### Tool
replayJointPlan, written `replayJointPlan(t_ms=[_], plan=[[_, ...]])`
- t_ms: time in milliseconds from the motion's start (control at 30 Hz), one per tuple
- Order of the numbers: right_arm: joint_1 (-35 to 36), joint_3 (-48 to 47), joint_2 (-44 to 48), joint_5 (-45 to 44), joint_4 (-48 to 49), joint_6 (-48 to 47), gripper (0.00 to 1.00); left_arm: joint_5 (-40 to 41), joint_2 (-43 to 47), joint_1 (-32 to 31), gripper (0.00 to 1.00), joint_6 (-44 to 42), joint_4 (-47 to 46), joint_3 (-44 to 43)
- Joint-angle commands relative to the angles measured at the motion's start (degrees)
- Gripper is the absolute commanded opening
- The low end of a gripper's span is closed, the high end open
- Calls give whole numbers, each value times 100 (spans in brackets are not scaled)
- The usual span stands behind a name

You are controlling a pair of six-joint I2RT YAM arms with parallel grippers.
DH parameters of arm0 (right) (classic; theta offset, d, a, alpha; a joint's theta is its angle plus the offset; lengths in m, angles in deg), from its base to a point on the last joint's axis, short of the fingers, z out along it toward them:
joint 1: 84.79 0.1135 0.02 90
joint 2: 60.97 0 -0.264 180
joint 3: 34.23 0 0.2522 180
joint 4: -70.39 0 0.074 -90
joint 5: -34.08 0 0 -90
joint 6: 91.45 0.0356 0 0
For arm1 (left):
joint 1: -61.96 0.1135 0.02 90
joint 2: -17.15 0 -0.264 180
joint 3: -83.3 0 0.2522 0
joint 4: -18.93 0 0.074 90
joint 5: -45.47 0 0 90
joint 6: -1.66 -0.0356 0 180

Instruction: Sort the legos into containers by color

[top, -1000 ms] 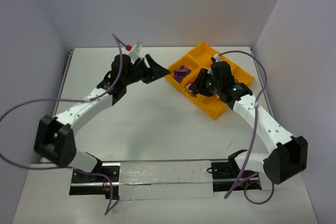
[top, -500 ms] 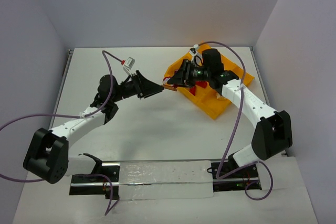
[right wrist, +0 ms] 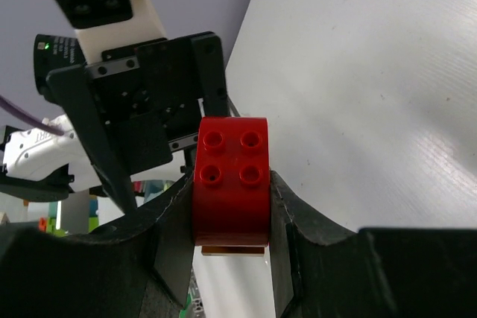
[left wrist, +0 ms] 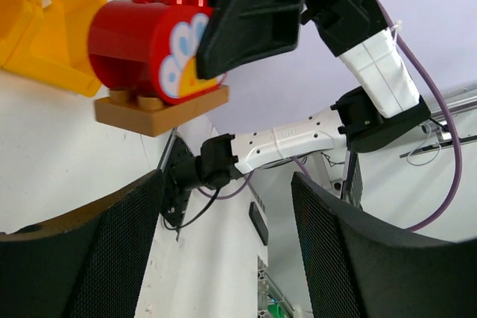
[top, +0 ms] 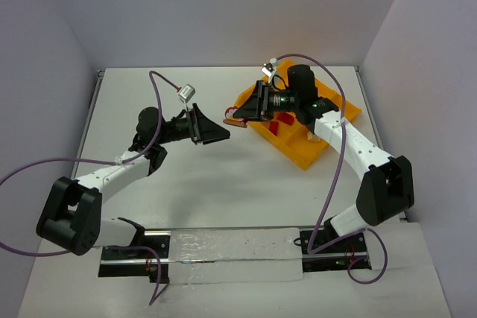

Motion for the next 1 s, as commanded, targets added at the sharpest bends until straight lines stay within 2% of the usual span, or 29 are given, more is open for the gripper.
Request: replayJointPlan(t_ms=[0, 133, 333, 500, 800, 967], plan=[[-30, -280, 54, 462, 161, -99, 0, -230, -146, 31, 75, -39, -494, -211], [-7, -538, -56, 594, -329, -476, 0, -132, -254, 31, 73, -178, -435, -306], [2, -658, -149, 683, -577, -649, 0, -37, -271, 40, 73, -220, -442, -355], [39, -716, -240, 728, -769, -777, 0, -19, -306, 48, 72, -21, -793, -354], [152, -750, -271, 775, -768, -810, 0, -21, -355, 48, 62, -43, -828, -375], [172, -626, -223, 935, -431, -576, 0, 34, -309, 48, 63, -91, -791, -302]])
